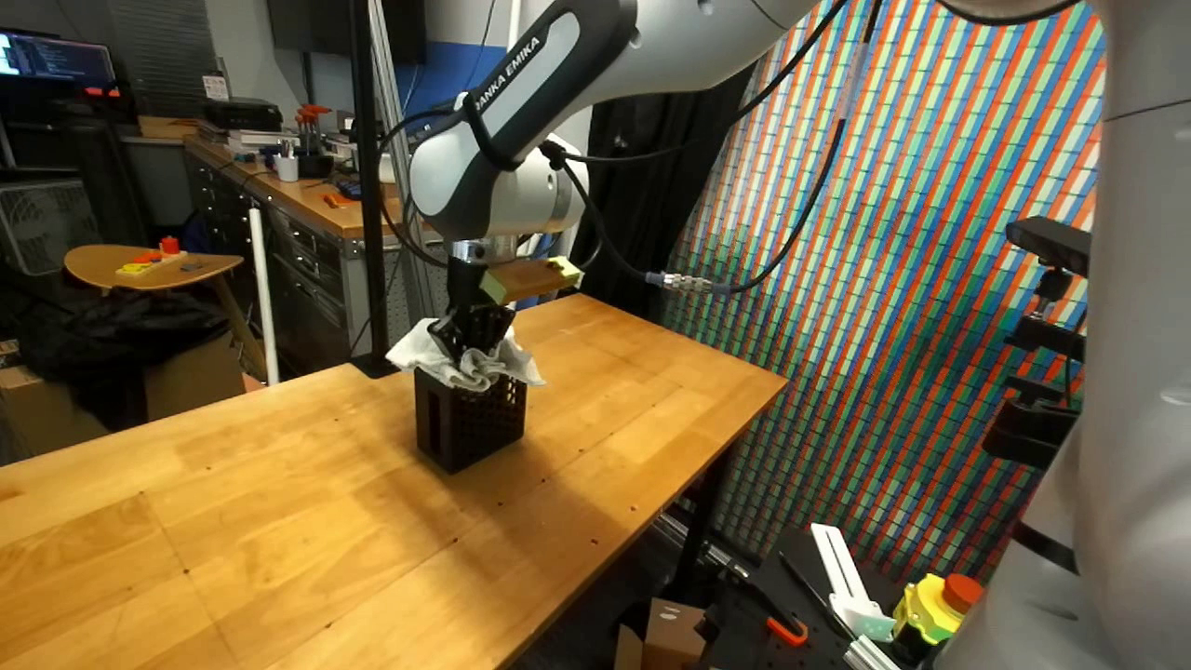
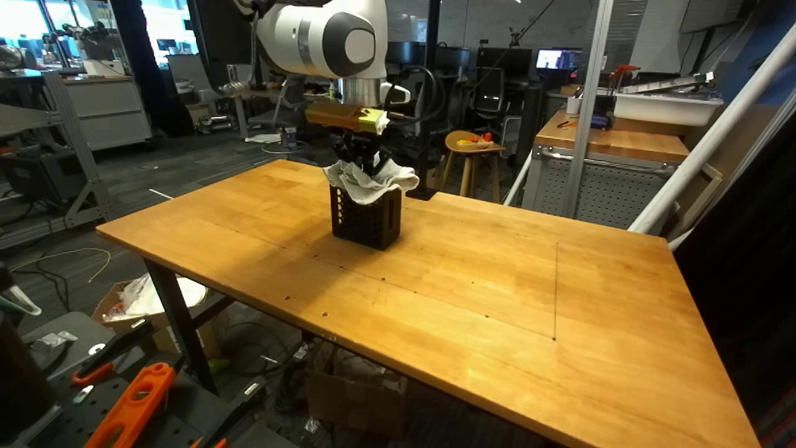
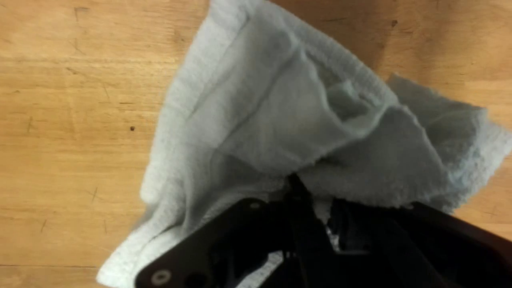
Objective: Put the towel in the black basket
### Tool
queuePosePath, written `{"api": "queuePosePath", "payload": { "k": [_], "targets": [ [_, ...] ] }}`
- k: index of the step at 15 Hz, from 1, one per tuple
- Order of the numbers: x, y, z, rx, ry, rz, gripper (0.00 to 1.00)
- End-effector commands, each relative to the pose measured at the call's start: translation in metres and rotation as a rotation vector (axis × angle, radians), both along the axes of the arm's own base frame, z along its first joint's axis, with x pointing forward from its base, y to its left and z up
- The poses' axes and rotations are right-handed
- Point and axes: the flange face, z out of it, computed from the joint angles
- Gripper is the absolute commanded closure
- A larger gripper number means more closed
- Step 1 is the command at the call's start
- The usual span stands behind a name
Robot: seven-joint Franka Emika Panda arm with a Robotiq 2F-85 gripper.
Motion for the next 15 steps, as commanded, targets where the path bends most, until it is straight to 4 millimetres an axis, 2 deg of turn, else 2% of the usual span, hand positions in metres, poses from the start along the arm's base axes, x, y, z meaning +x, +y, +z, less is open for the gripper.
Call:
{"api": "queuePosePath", "payload": {
  "k": [1,5,8,12,13,15],
  "targets": [
    [0.017,0.007,-0.03,0.06,0.007,0.054,0.92],
    [0.019,0.007,-0.049,0.076,0.041,0.079,0.92],
    [0.019,0.004,-0.052,0.077,0.052,0.08,0.92],
    [0.021,-0.004,-0.035,0.059,0.033,0.061,0.9],
    [0.023,-0.006,-0.025,0.049,0.019,0.051,0.78],
    [0.025,-0.011,-0.008,0.035,-0.01,0.043,0.79]
  ]
}}
